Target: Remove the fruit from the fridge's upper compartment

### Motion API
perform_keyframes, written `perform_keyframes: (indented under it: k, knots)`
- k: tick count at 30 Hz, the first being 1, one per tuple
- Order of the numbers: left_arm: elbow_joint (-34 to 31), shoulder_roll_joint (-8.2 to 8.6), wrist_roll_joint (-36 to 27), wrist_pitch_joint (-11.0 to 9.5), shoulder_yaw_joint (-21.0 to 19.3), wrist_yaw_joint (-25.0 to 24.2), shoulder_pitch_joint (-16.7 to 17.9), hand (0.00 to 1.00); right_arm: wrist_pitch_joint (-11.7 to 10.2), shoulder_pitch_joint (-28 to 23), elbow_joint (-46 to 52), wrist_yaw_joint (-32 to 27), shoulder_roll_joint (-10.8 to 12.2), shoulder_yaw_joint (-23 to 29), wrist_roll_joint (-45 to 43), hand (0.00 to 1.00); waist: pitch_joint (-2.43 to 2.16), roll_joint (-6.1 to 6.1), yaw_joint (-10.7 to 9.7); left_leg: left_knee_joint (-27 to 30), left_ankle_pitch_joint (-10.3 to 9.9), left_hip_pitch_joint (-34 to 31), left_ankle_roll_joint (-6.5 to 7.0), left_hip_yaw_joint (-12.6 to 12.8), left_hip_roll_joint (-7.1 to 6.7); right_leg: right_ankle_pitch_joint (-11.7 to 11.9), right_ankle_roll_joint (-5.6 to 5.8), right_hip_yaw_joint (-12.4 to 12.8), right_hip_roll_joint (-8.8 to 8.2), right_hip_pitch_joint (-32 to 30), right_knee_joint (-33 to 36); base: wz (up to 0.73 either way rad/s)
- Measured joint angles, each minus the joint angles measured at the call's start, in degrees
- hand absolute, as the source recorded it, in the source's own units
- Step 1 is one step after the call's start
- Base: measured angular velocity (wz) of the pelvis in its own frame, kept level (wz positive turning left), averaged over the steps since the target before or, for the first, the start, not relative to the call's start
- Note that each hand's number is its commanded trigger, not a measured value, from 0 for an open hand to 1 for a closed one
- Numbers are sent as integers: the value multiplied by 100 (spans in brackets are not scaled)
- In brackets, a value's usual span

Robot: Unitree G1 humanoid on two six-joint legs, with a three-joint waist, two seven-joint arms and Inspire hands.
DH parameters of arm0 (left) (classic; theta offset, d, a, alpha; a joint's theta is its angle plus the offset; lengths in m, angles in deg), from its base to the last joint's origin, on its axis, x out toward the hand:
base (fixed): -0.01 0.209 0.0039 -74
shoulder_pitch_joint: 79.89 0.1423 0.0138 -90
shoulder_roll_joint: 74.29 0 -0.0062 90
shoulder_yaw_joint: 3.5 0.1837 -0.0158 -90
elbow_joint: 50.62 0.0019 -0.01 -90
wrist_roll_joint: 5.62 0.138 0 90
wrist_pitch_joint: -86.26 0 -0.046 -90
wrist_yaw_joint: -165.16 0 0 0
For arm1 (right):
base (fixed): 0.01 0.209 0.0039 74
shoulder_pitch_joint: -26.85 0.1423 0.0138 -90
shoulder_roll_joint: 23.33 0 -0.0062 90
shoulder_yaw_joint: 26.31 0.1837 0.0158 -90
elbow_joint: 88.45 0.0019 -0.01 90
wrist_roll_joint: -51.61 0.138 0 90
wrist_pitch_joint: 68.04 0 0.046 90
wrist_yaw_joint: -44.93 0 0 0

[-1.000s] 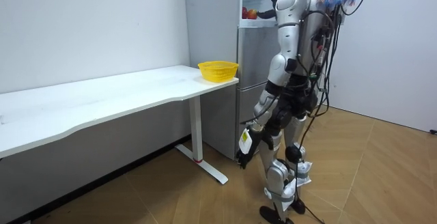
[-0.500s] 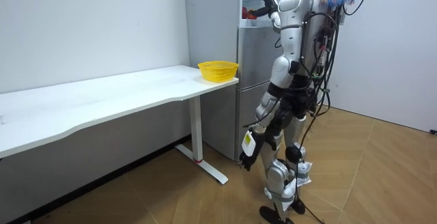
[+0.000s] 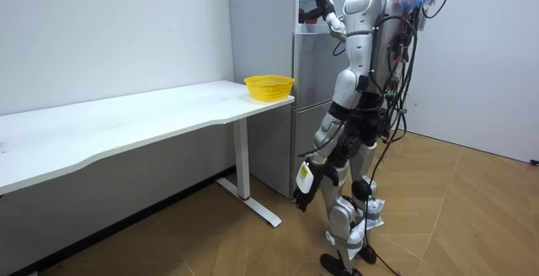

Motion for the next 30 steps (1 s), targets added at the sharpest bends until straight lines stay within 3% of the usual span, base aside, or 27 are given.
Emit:
perform_keyframes:
  k: [7, 11, 16, 24, 30]
  knots:
    - [-90, -3, 212, 15, -130, -44, 9, 0, 26, 4, -347, 231, -253, 1, 112, 0, -35, -52, 139, 37, 0, -20, 0, -7, 0, 1, -2, 0, -9, 10, 18, 0]
    - [-155, -6, 334, 19, -220, -121, 14, 0, 123, 4, -361, 451, -266, 1, 173, 0, -50, -82, 205, 37, 1, -19, 2, -8, 1, 2, -3, -15, -11, 7, 31, 0]
    - [-182, -29, 359, 18, -253, -191, 11, 0, 119, 458, -1070, 763, -292, -19, 390, 0, -33, -101, 212, 20, 2, -23, 5, -36, -2, 3, -4, -95, -29, 22, 44, 4]
    - [-308, -102, 361, 25, -269, -215, 13, 0, 118, 646, -1377, 1035, -474, -157, 644, 0, -27, -117, 217, 25, 2, -17, 4, -112, -6, 3, -4, -165, -29, 73, 19, 5]
    - [-352, -103, 362, 163, -326, -216, 13, 0, 302, 830, -1736, 1205, -494, -158, 1281, 0, -16, -173, 215, 39, 2, -15, 4, -161, -18, 3, -4, -228, -38, 104, 3, 4]
